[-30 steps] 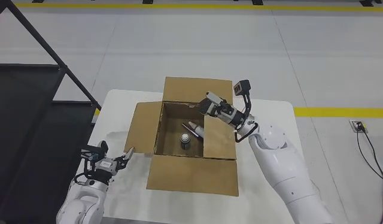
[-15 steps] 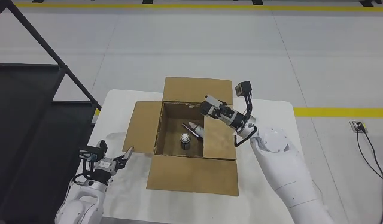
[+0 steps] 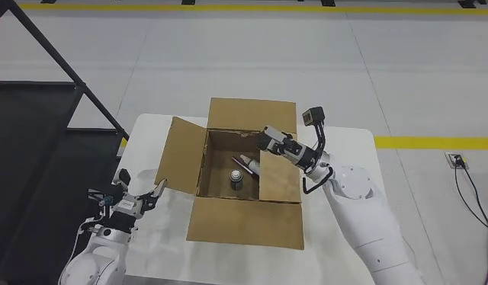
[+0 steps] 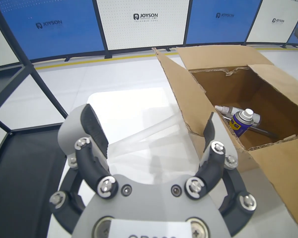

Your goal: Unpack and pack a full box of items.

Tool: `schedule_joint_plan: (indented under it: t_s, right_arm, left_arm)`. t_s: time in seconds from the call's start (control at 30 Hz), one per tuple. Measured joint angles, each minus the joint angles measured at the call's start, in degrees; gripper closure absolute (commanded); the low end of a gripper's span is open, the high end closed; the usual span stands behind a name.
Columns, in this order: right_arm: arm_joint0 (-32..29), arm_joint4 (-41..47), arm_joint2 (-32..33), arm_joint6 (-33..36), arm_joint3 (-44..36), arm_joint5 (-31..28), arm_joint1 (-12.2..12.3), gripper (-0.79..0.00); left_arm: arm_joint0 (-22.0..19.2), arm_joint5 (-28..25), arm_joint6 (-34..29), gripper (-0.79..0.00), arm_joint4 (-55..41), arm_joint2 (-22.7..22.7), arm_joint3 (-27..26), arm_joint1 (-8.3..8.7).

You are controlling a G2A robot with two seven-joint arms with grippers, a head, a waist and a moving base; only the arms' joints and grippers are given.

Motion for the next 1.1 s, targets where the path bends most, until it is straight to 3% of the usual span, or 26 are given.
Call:
schedule_joint_plan:
  t_s: [0.3,0.5,0.7,0.87,1.1]
  right_arm:
    - [-1.36,-1.56,2.16,3.17,-2.26,-2.54,1.23,-0.785]
    - [-3.95,1.01,6.04,6.0,-3.72,-5.45,2.53,-0.785]
    - [-7.62,3.37,10.31,10.35,-5.83,-8.43,4.07,-0.785]
    - [-10.52,2.93,13.07,12.28,-7.53,-10.33,5.22,-0.785]
    - [-11.09,2.56,13.56,12.47,-7.79,-9.99,5.49,-0.785]
  left_arm:
    - [0.01,-8.45,-1.59,-0.785,-5.2,-0.87,-8.01,0.22]
    - [-3.47,-12.69,-7.08,-0.785,-6.15,3.3,-11.21,0.18]
    - [-9.77,-14.24,-12.52,-0.785,-7.25,11.58,-8.83,-0.47]
    - [-16.83,-18.44,-19.74,-0.785,-15.76,17.07,-2.98,-1.07]
    - [-16.73,-18.33,-19.49,-0.785,-15.4,17.07,-2.99,-1.07]
